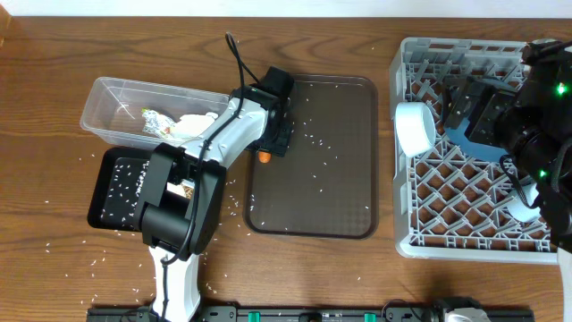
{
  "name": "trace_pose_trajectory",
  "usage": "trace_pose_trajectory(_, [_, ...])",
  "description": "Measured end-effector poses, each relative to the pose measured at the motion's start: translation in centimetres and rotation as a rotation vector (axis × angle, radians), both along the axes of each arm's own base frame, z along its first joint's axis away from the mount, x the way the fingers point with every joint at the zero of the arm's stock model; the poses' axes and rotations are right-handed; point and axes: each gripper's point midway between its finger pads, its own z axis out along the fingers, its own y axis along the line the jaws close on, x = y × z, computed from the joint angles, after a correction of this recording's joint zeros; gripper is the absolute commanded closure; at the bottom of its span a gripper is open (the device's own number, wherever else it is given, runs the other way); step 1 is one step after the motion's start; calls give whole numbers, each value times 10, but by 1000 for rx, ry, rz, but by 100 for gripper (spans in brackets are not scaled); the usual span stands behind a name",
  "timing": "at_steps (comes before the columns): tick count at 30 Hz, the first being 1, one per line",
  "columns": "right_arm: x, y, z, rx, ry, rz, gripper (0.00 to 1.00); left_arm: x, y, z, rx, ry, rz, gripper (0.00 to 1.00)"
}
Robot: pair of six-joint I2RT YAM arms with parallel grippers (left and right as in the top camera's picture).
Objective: Sort waste into correct bins and load items into the dishwasher rack
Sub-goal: 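Grasp the orange carrot on the brown tray with the left gripper, then carry the carrot left onto the black tray and open the left gripper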
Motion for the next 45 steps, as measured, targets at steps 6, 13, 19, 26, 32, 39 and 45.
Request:
trace_pose_trajectory(6, [-1, 0, -2, -1, 8, 0, 1, -1, -8, 0, -33, 6, -10, 74])
trace_pose_trajectory(13, [-2, 0, -3, -1, 13, 0, 1, -8, -8, 0, -39, 37, 13, 76])
trace_pose_trajectory(19, [-2, 0, -3, -1, 13, 0, 1, -31, 0, 15, -22, 104, 35, 81])
trace_pose_trajectory(26, [-1, 0, -1, -1, 6, 0, 1, -64, 16, 106, -66, 42, 119, 81])
trace_pose_trajectory(32, [-1, 0, -1, -1, 6, 0, 1, -106, 73, 152, 29, 49, 339, 81])
trace_pose_trajectory(39, [-1, 0, -1, -1, 5, 0, 1, -106, 150, 156, 113, 5, 725, 81])
trace_pose_trajectory(45, [-1, 0, -1, -3, 4, 2, 1, -120, 190, 105, 140, 41, 1043, 81])
